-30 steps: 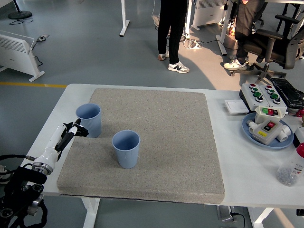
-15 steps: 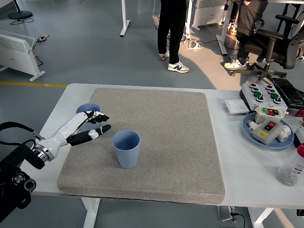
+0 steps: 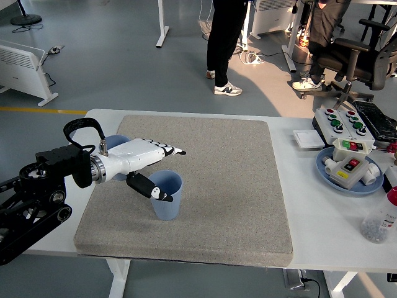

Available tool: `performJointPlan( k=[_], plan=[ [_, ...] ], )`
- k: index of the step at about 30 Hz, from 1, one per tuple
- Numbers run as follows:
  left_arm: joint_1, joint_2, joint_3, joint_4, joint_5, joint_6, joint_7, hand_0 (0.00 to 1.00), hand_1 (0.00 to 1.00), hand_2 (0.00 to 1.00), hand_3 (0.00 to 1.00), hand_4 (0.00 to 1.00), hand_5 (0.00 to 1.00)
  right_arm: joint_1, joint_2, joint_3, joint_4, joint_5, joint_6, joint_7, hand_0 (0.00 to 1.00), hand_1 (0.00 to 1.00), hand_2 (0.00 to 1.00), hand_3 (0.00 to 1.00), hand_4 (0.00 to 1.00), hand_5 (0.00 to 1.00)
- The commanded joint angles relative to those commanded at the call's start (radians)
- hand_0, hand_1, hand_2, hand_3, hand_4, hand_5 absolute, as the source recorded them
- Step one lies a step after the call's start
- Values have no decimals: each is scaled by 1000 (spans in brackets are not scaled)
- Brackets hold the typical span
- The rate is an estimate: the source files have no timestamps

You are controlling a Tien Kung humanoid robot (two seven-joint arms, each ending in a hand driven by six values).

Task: Push cup pick cup insert cup

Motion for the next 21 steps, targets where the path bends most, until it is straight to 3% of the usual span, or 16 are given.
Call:
performJointPlan(
  k=[3, 6, 9, 10, 15, 16, 21],
  plan=[
    [-62, -11, 54, 28, -3, -59, 19, 897, 912, 993, 998, 947, 462, -1, 0, -2, 0, -4, 2, 0, 527, 546, 565, 578, 70, 797],
    [-88, -21, 81, 44, -8, -89, 29, 879, 901, 990, 992, 938, 426, -1, -2, -4, 0, -4, 2, 0, 528, 546, 565, 579, 70, 793],
    [-93, -29, 88, 52, -14, -94, 32, 879, 901, 990, 992, 938, 426, -1, -2, -4, 0, -5, 1, 1, 528, 546, 565, 579, 70, 793],
    [-96, -32, 92, 55, -14, -95, 32, 773, 839, 966, 957, 888, 302, -1, -1, -4, 0, -5, 1, 1, 527, 546, 565, 579, 71, 793],
    [-117, -43, 122, 63, -12, -102, 28, 773, 839, 966, 957, 888, 302, -1, -1, -3, 0, -11, 2, 1, 527, 546, 565, 579, 71, 793],
    [-121, -45, 127, 66, -12, -104, 28, 641, 775, 913, 854, 801, 181, -1, -1, -2, 0, -13, 3, 1, 528, 546, 564, 578, 72, 791],
    [-136, -54, 146, 86, -4, -118, 28, 641, 775, 913, 854, 801, 181, -2, -2, -1, 0, -20, 4, 1, 528, 546, 564, 578, 72, 791]
  ],
)
